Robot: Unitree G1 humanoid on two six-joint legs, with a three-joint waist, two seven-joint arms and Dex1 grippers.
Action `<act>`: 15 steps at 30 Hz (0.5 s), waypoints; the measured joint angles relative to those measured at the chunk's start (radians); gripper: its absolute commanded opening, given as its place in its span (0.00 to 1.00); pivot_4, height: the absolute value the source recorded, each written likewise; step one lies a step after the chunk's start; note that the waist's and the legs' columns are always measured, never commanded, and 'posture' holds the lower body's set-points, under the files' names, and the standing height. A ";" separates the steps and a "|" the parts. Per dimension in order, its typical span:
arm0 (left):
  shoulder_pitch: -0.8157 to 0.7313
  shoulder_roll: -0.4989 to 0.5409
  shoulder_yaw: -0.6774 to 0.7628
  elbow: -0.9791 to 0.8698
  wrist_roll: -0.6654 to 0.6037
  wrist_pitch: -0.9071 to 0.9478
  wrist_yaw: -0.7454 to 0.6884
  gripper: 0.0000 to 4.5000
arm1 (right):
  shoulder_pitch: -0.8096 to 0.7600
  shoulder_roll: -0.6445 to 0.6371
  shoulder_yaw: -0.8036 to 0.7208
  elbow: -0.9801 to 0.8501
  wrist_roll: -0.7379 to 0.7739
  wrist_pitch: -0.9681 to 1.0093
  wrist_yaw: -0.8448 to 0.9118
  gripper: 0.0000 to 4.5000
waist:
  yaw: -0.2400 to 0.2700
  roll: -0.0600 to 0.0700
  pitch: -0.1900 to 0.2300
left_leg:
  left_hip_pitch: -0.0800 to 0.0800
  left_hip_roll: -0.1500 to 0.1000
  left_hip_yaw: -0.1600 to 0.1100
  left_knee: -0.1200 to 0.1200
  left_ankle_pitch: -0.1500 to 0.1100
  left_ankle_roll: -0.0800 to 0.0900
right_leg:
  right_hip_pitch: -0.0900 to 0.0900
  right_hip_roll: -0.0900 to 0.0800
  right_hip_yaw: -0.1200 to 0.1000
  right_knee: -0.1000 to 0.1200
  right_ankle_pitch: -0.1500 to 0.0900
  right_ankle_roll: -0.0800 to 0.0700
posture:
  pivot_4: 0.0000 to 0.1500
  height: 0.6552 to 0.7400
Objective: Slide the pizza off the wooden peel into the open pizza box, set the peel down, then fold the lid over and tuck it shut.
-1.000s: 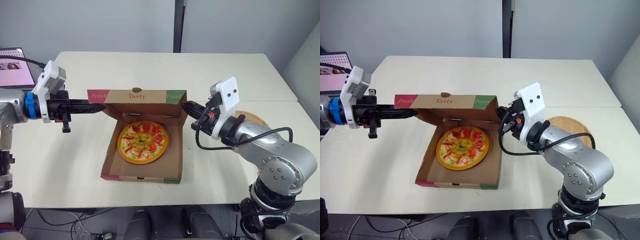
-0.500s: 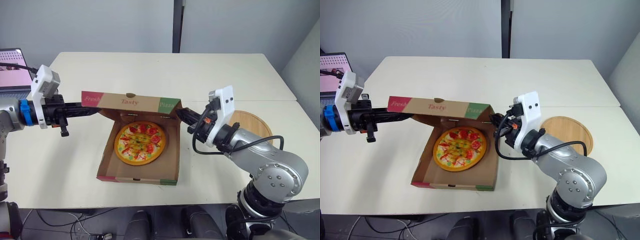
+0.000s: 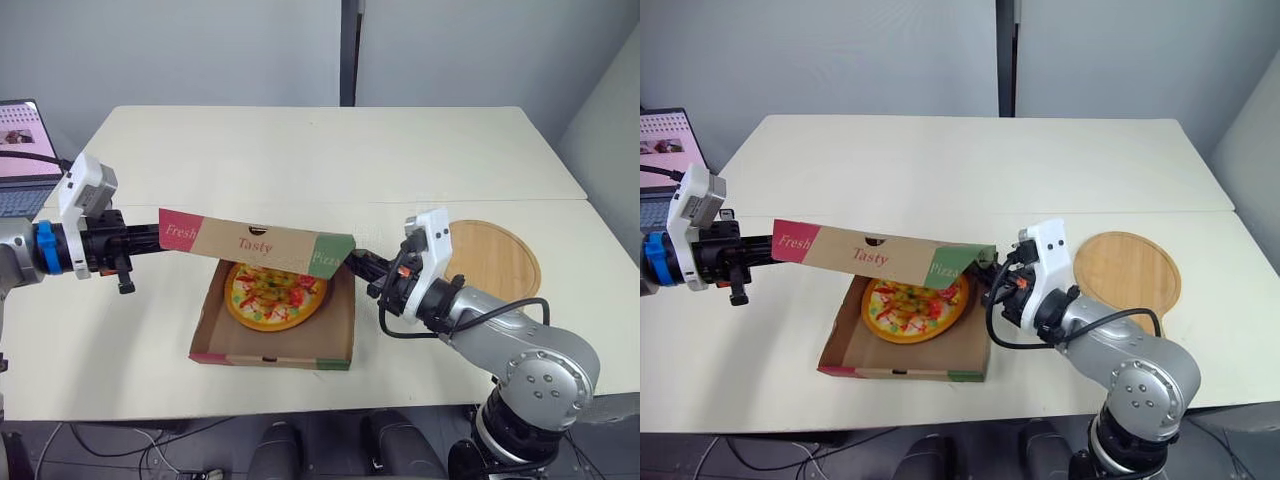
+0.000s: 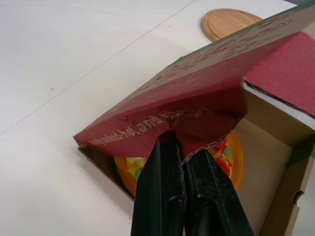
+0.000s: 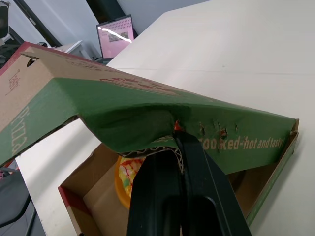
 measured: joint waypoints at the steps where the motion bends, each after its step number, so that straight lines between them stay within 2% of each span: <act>1: 0.007 0.000 0.005 -0.004 -0.002 0.002 0.003 0.00 | 0.006 0.000 0.000 -0.002 0.002 0.000 0.001 0.00 | 0.000 0.000 0.000 | 0.000 0.000 0.000 0.000 0.000 0.000 | 0.000 0.000 0.000 0.000 0.000 0.000 | 1.00 1.00; 4: 0.031 0.004 0.016 -0.024 -0.013 0.011 0.010 0.00 | 0.011 -0.003 -0.001 -0.001 0.011 0.007 0.002 0.14 | -0.002 0.000 0.000 | 0.000 0.001 0.002 0.000 0.000 0.000 | 0.000 0.002 0.000 0.000 0.000 0.000 | 1.00 1.00; 7: 0.045 0.004 0.025 -0.030 -0.021 0.015 0.018 0.00 | 0.019 -0.036 -0.011 -0.003 0.043 0.023 0.028 0.36 | -0.007 0.000 0.000 | 0.000 0.002 0.002 0.000 0.000 0.000 | 0.000 0.002 -0.001 0.000 0.000 -0.001 | 1.00 1.00; 14: 0.051 0.004 0.028 -0.052 -0.036 0.015 0.033 0.00 | 0.073 -0.253 -0.049 -0.026 0.155 0.040 0.155 0.89 | -0.003 0.000 0.000 | 0.000 0.001 0.004 0.000 0.000 0.000 | 0.000 0.003 0.000 -0.001 0.000 -0.001 | 1.00 1.00; 15: 0.052 0.004 0.030 -0.056 -0.038 0.015 0.035 0.00 | 0.089 -0.308 -0.056 -0.026 0.164 0.033 0.176 0.89 | -0.002 0.000 0.000 | 0.000 0.001 0.004 -0.001 0.000 0.000 | 0.000 0.003 0.000 -0.002 -0.001 -0.001 | 1.00 1.00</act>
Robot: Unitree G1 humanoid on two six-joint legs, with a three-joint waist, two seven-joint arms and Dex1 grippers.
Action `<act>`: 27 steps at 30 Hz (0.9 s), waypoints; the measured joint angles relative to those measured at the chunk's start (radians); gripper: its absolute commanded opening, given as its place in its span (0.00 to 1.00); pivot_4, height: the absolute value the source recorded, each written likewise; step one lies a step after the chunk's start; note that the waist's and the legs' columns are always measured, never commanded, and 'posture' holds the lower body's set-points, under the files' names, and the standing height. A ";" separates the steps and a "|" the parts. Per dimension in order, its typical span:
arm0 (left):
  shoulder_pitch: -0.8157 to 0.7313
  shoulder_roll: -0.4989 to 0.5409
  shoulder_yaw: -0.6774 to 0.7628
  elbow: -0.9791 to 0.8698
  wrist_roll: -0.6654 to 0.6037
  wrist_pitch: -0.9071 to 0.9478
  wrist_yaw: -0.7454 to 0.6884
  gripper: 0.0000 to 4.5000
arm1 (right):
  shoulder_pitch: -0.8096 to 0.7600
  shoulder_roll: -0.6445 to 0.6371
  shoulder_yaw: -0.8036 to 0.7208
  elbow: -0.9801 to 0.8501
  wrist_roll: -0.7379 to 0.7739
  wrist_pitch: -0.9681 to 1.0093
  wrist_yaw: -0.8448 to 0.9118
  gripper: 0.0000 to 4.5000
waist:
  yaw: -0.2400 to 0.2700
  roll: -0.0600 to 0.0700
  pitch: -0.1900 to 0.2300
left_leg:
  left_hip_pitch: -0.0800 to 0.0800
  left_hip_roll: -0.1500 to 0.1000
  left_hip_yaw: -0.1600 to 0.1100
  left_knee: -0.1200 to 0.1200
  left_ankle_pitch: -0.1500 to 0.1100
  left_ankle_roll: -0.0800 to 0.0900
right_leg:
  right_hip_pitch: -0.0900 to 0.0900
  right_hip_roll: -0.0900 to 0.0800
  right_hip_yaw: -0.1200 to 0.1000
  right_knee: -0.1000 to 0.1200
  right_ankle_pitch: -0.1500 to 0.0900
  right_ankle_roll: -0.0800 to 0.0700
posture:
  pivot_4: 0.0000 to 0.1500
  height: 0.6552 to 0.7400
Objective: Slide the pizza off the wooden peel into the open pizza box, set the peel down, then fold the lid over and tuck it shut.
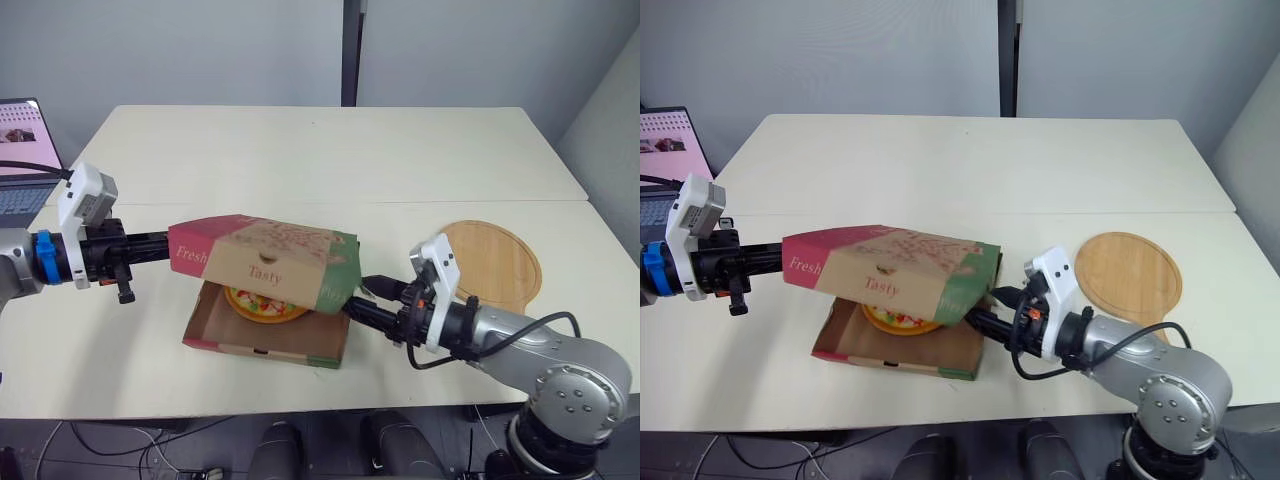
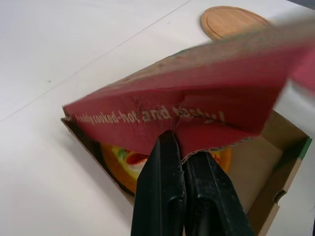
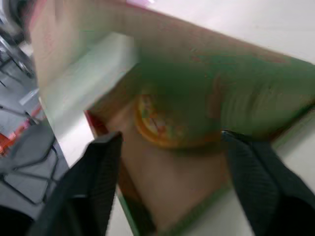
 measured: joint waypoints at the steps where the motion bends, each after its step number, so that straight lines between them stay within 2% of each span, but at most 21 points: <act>1: 0.001 0.000 0.001 -0.002 -0.001 0.000 0.002 0.00 | 0.012 -0.045 -0.004 0.000 0.006 -0.011 0.019 0.89 | 0.001 0.000 0.000 | 0.000 0.000 0.001 0.000 0.000 0.000 | 0.000 0.000 0.000 0.000 0.000 0.000 | 1.00 1.00; 4: 0.002 0.001 0.004 -0.007 -0.002 0.000 0.006 0.00 | 0.016 -0.143 -0.004 0.002 0.023 -0.068 0.070 0.89 | 0.001 0.000 0.000 | 0.000 0.000 0.001 -0.001 0.000 0.000 | 0.000 0.001 0.001 -0.001 0.000 0.000 | 1.00 1.00; 11: 0.019 0.001 0.010 -0.011 -0.007 0.000 0.016 0.00 | -0.004 -0.257 0.001 0.075 0.017 -0.217 0.132 0.89 | 0.002 0.000 0.000 | 0.000 0.000 0.002 -0.001 0.000 0.000 | 0.000 0.002 0.002 -0.001 0.000 0.000 | 1.00 1.00; 13: 0.029 0.001 0.017 -0.012 -0.007 0.000 0.017 0.00 | -0.046 -0.314 0.002 0.160 -0.039 -0.293 0.142 0.75 | 0.002 0.000 0.000 | 0.000 0.000 0.003 -0.001 0.000 0.000 | 0.000 0.002 0.002 -0.002 0.000 0.001 | 1.00 1.00; 16: 0.033 0.002 0.022 -0.014 -0.011 -0.001 0.019 0.00 | -0.138 -0.326 0.009 0.266 -0.088 -0.377 0.152 0.52 | 0.002 0.000 0.000 | 0.000 -0.001 0.003 -0.001 0.000 0.000 | 0.000 0.003 0.002 -0.002 0.000 0.001 | 1.00 1.00; 19: 0.039 0.001 0.030 -0.017 -0.016 -0.002 0.022 0.00 | -0.254 -0.273 0.048 0.363 -0.102 -0.434 0.147 0.27 | 0.000 0.000 0.000 | 0.000 -0.001 0.003 -0.002 0.000 0.000 | -0.001 0.006 0.002 -0.002 0.001 -0.001 | 1.00 1.00; 22: 0.049 0.002 0.036 -0.025 -0.018 -0.002 0.023 0.00 | -0.296 -0.226 0.096 0.390 -0.096 -0.448 0.147 0.03 | 0.002 0.000 0.000 | 0.000 0.000 0.002 -0.005 0.000 0.000 | -0.002 0.007 0.002 -0.002 0.001 -0.002 | 1.00 1.00; 25: 0.060 0.001 0.040 -0.031 -0.047 0.027 0.027 0.00 | -0.311 -0.198 0.140 0.398 -0.088 -0.449 0.149 0.01 | 0.010 0.000 0.000 | 0.000 0.001 0.001 -0.005 0.000 0.000 | -0.002 0.007 0.002 -0.002 0.001 -0.004 | 1.00 1.00; 27: 0.065 0.001 0.054 -0.034 -0.064 0.049 0.040 0.09 | -0.314 -0.186 0.160 0.398 -0.087 -0.451 0.151 0.00 | 0.015 0.000 0.000 | 0.000 0.001 0.002 -0.005 0.000 0.000 | -0.002 0.006 0.002 -0.002 0.001 -0.004 | 1.00 1.00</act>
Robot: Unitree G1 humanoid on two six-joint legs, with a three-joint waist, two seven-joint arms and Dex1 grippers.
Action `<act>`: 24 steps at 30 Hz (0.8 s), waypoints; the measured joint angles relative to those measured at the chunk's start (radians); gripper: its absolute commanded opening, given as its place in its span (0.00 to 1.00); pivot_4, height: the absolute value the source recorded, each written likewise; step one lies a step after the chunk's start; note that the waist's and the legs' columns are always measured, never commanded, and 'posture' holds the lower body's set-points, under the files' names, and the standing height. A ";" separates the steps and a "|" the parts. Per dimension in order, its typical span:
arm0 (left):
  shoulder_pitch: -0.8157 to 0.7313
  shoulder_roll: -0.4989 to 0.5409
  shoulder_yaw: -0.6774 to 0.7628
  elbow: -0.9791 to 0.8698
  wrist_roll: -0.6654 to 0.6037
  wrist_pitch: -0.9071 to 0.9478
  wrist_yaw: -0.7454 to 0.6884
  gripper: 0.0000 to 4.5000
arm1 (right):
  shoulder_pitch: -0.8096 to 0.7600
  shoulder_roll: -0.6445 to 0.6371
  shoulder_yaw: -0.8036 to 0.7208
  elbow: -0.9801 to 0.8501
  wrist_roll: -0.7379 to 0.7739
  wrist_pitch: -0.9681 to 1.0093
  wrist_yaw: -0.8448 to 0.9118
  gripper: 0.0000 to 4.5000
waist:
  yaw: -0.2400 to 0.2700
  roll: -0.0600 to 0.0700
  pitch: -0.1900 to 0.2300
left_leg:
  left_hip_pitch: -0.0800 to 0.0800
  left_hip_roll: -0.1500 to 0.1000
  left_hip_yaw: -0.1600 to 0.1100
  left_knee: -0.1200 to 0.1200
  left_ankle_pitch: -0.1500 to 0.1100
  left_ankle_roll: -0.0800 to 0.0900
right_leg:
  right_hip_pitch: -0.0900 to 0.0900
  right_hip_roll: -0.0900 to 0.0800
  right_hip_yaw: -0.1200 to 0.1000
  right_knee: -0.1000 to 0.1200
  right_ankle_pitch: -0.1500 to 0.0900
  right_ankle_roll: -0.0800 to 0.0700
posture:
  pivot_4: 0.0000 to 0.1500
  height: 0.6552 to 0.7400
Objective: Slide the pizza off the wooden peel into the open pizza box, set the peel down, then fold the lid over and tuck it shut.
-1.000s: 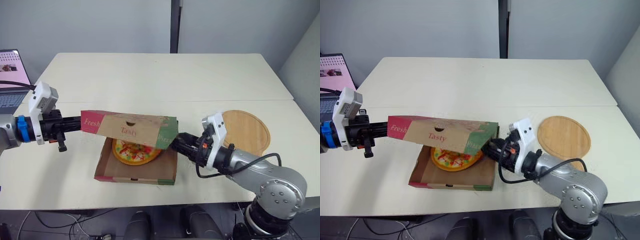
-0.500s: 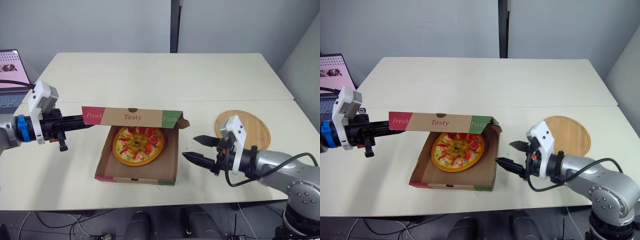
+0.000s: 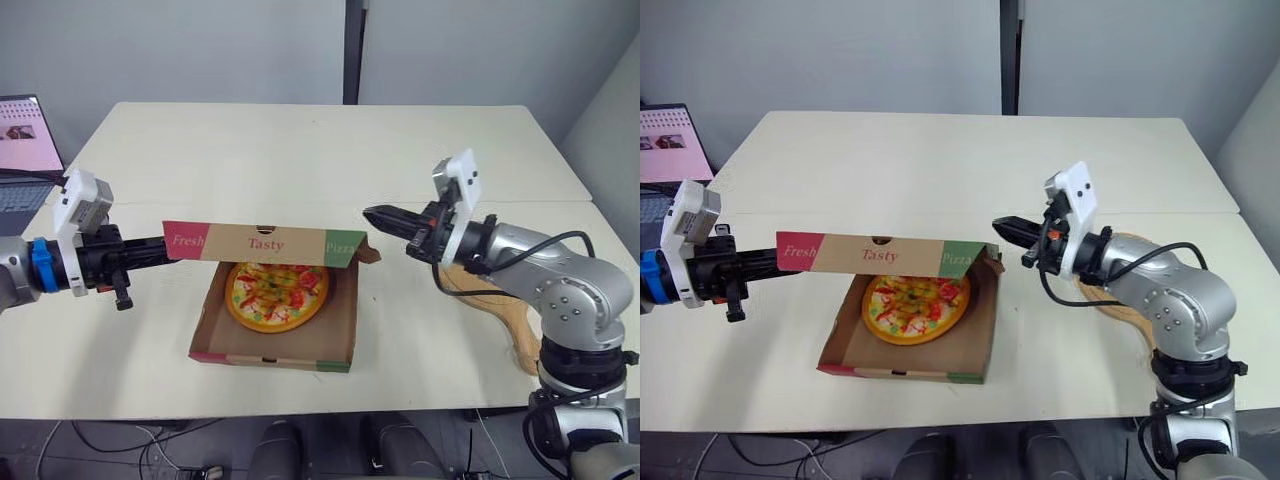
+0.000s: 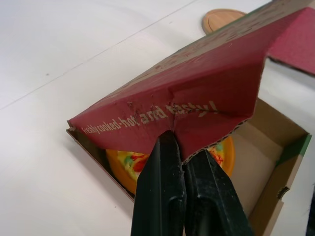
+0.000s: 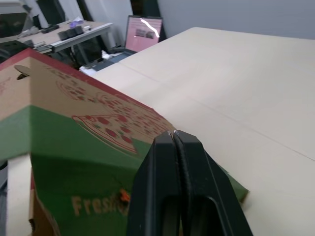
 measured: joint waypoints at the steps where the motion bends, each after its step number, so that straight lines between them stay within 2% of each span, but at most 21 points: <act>1: 0.011 0.001 0.010 -0.001 -0.005 0.005 0.000 0.14 | -0.001 0.007 0.008 0.000 0.001 0.000 0.002 0.00 | 0.001 0.000 0.000 | 0.000 0.000 0.001 0.000 0.000 0.000 | 0.000 0.000 0.000 0.000 0.000 0.000 | 1.00 1.00; 8: 0.122 0.023 0.098 0.031 -0.022 0.057 -0.024 0.62 | -0.002 0.009 0.035 -0.002 0.011 0.000 0.012 0.00 | 0.003 0.000 0.000 | 0.001 0.001 0.000 0.000 0.000 0.000 | 0.000 0.000 0.000 0.001 -0.001 -0.001 | 1.00 1.00; 12: 0.102 0.023 0.172 0.124 -0.031 0.072 0.004 0.89 | 0.004 0.008 0.044 -0.005 0.024 0.000 0.018 0.00 | 0.003 0.000 0.000 | 0.001 0.001 -0.001 0.000 0.000 0.000 | 0.000 0.000 -0.001 0.002 -0.002 -0.001 | 1.00 1.00; 19: -0.060 0.022 0.179 0.239 -0.046 0.081 0.065 0.89 | 0.041 -0.018 0.088 -0.033 0.030 0.000 0.027 0.00 | 0.008 -0.001 -0.001 | 0.001 0.001 -0.001 0.000 0.000 0.000 | 0.000 0.000 -0.002 0.002 -0.001 -0.002 | 1.00 1.00; 22: -0.148 0.021 0.117 0.184 -0.072 0.084 0.075 0.77 | 0.049 -0.037 0.116 -0.041 0.027 -0.002 0.041 0.00 | 0.011 -0.002 -0.001 | 0.001 0.000 -0.001 0.001 0.000 0.000 | 0.000 0.000 -0.001 0.002 -0.001 -0.002 | 1.00 1.00; 24: -0.158 0.020 0.047 0.115 -0.074 0.074 0.060 0.63 | 0.053 -0.053 0.140 -0.055 0.016 -0.007 0.048 0.00 | 0.010 -0.002 -0.001 | 0.001 0.000 0.000 0.000 0.000 0.000 | 0.000 0.000 -0.001 0.002 -0.001 -0.002 | 1.00 1.00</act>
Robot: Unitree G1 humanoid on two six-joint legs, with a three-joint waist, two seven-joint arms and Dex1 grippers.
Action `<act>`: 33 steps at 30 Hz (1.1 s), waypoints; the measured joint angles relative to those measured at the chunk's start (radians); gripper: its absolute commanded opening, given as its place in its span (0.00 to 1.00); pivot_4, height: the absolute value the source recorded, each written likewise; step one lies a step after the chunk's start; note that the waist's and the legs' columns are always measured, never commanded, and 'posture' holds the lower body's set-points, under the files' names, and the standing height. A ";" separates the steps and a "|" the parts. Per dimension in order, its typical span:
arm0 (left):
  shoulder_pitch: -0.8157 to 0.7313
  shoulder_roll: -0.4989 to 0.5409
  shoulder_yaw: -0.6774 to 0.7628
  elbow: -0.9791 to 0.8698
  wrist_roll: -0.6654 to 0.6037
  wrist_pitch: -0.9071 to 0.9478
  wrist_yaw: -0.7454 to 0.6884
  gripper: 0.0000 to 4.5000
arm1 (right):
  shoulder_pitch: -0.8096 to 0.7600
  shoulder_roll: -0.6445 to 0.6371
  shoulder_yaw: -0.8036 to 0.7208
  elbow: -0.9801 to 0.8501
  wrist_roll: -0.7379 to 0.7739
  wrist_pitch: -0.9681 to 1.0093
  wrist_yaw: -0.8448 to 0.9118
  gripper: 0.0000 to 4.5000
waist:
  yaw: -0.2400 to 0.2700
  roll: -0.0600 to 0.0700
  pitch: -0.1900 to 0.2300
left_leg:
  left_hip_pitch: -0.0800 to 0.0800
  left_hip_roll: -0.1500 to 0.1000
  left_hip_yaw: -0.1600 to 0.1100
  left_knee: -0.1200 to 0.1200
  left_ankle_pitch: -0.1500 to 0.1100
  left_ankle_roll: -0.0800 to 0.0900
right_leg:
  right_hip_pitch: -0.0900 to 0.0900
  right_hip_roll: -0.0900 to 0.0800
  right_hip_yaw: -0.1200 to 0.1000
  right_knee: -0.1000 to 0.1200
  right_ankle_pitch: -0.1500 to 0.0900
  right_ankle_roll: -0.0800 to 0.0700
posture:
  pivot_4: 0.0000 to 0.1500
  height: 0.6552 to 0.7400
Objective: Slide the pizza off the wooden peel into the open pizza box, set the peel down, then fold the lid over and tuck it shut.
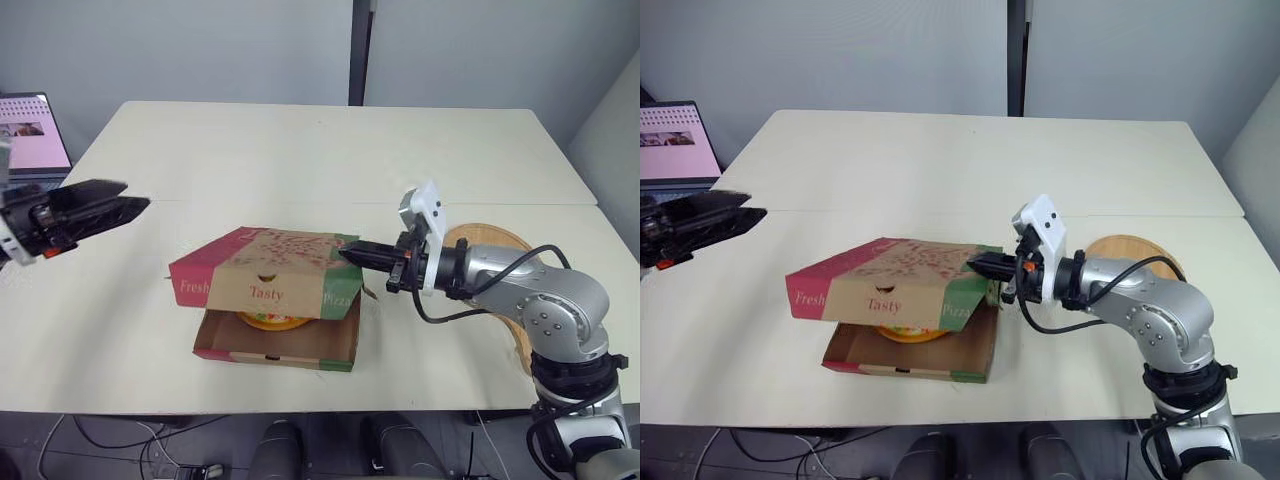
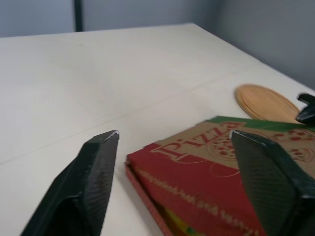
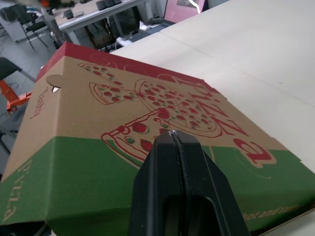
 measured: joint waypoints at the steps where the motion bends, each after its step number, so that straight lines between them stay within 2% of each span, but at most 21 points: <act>1: -0.003 -0.003 -0.045 -0.031 0.001 -0.009 -0.008 0.57 | 0.004 -0.008 0.013 -0.005 -0.011 -0.006 0.003 0.00 | 0.000 0.000 0.000 | 0.000 0.000 0.000 0.000 0.000 0.000 | 0.000 0.000 0.000 0.000 0.000 0.000 | 1.00 1.00; 5: -0.005 -0.009 -0.207 -0.111 0.023 -0.060 -0.063 0.28 | 0.031 -0.032 0.079 -0.026 -0.059 -0.035 0.020 0.00 | -0.005 0.000 0.000 | 0.000 0.000 0.000 0.000 0.000 0.000 | 0.000 0.002 0.000 0.001 0.000 0.000 | 1.00 1.00; 9: 0.027 -0.002 -0.308 -0.121 0.104 -0.158 -0.119 0.00 | 0.051 -0.060 0.132 -0.048 -0.107 -0.068 0.034 0.00 | -0.009 0.000 0.000 | 0.002 0.001 0.000 0.000 0.000 0.000 | -0.001 0.003 0.000 0.002 -0.001 0.000 | 1.00 1.00; 15: 0.045 0.000 -0.401 -0.109 0.200 -0.267 -0.167 0.00 | 0.081 -0.091 0.207 -0.058 -0.189 -0.138 0.062 0.00 | -0.004 0.000 0.000 | 0.001 0.000 0.000 0.001 0.000 0.000 | 0.000 0.003 0.000 0.002 -0.001 0.000 | 1.00 1.00; 20: 0.028 -0.009 -0.399 -0.094 0.197 -0.271 -0.167 0.00 | 0.084 -0.097 0.165 -0.057 -0.213 -0.192 0.081 0.00 | -0.003 0.000 0.000 | 0.001 0.000 0.000 0.001 0.000 0.000 | 0.000 0.003 0.000 0.002 -0.001 0.000 | 1.00 1.00; 25: 0.014 -0.013 -0.370 -0.089 0.176 -0.248 -0.151 0.00 | 0.173 -0.221 0.083 -0.026 -0.248 -0.238 0.128 0.00 | 0.003 0.000 0.000 | 0.001 0.000 0.000 0.001 0.000 0.000 | 0.000 0.003 0.000 0.002 -0.001 0.000 | 1.00 1.00; 29: 0.001 -0.014 -0.361 -0.089 0.167 -0.231 -0.146 0.00 | 0.230 -0.249 0.092 -0.017 -0.285 -0.288 0.165 0.00 | 0.000 0.000 0.000 | 0.001 0.000 0.000 0.001 0.000 0.000 | 0.000 0.003 0.000 0.003 -0.001 0.000 | 1.00 1.00; 33: -0.009 -0.018 -0.356 -0.055 0.157 -0.224 -0.127 0.00 | 0.244 -0.216 0.156 -0.005 -0.357 -0.352 0.164 0.00 | -0.008 0.000 0.000 | 0.002 0.001 0.000 0.001 0.000 0.000 | 0.000 0.004 0.000 0.004 -0.001 0.000 | 1.00 1.00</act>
